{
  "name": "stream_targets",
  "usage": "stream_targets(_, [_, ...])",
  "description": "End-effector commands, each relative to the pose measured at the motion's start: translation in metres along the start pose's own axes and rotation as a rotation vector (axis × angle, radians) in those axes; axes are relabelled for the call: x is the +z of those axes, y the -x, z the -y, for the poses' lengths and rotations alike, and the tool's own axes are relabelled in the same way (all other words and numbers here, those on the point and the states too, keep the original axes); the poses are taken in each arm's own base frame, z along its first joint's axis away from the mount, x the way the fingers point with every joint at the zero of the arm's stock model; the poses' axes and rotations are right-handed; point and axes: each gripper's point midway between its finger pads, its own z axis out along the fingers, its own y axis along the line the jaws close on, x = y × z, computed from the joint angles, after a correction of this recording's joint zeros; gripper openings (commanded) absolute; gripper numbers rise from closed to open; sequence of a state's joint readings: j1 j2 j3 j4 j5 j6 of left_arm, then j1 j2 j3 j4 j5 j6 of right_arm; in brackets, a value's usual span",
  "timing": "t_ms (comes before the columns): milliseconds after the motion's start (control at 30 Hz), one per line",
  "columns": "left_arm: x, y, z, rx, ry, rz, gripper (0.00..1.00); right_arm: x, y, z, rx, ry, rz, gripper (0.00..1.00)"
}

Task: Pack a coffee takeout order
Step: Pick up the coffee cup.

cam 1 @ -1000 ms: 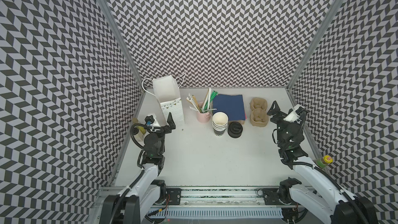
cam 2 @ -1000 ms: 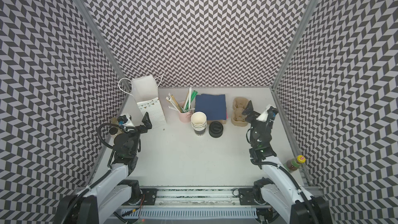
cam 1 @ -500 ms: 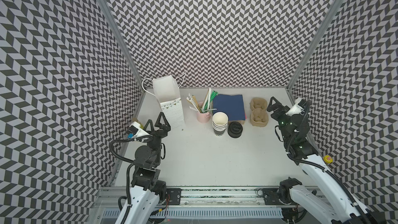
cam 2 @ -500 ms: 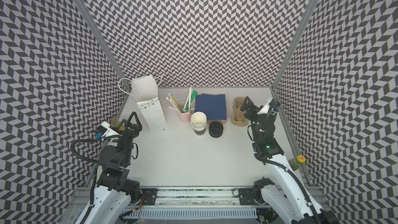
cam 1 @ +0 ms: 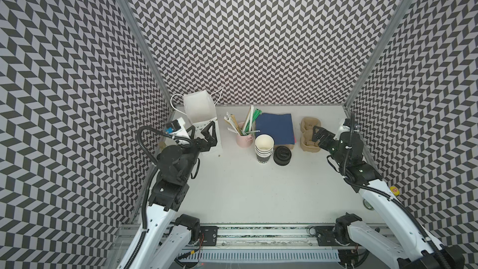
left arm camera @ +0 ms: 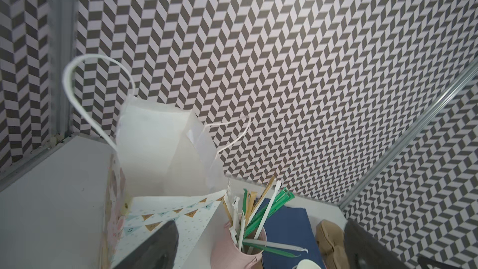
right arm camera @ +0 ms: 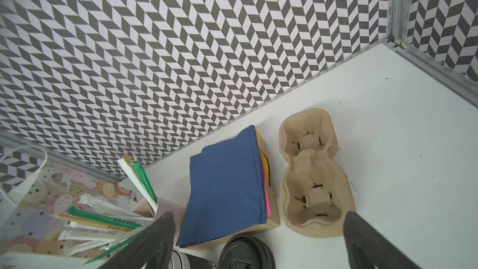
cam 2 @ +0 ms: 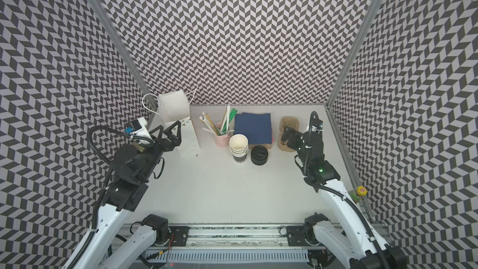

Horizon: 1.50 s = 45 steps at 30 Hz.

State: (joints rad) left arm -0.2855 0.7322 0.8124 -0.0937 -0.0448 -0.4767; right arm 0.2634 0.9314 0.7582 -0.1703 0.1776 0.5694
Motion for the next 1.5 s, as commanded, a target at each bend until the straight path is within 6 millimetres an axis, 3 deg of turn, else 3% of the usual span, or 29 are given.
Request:
stream_targets(0, [0.006,-0.020,0.011,0.043,-0.047,-0.128,1.00,-0.003,-0.003,-0.007,-0.030,0.004,-0.012,0.99])
stream_targets(333, [0.023,-0.026,0.043,0.005,-0.123,-0.147,1.00,0.012,-0.037,-0.014,-0.107,-0.013,-0.120,0.98])
stream_targets(600, [0.039,-0.044,0.054,0.144,-0.088,-0.243,1.00,0.023,-0.052,-0.005,-0.121,-0.051,-0.154,0.97])
stream_targets(800, [0.045,-0.075,0.066,0.204,-0.096,-0.343,1.00,0.034,-0.059,-0.006,-0.128,-0.074,-0.200,0.96])
stream_targets(967, [0.044,-0.109,0.079,0.247,-0.083,-0.442,0.99,0.034,-0.053,0.000,-0.130,-0.103,-0.164,0.96])
stream_targets(1167, [0.044,-0.145,0.087,0.227,-0.062,-0.555,0.90,0.031,-0.051,0.000,-0.123,-0.096,-0.148,0.96])
stream_targets(1333, [0.052,-0.180,0.088,0.215,-0.029,-0.646,0.70,0.028,-0.051,-0.006,-0.122,-0.056,-0.149,0.96])
stream_targets(1467, [0.064,-0.203,0.093,0.211,-0.020,-0.720,0.60,0.030,-0.056,-0.010,-0.134,-0.034,-0.174,0.95])
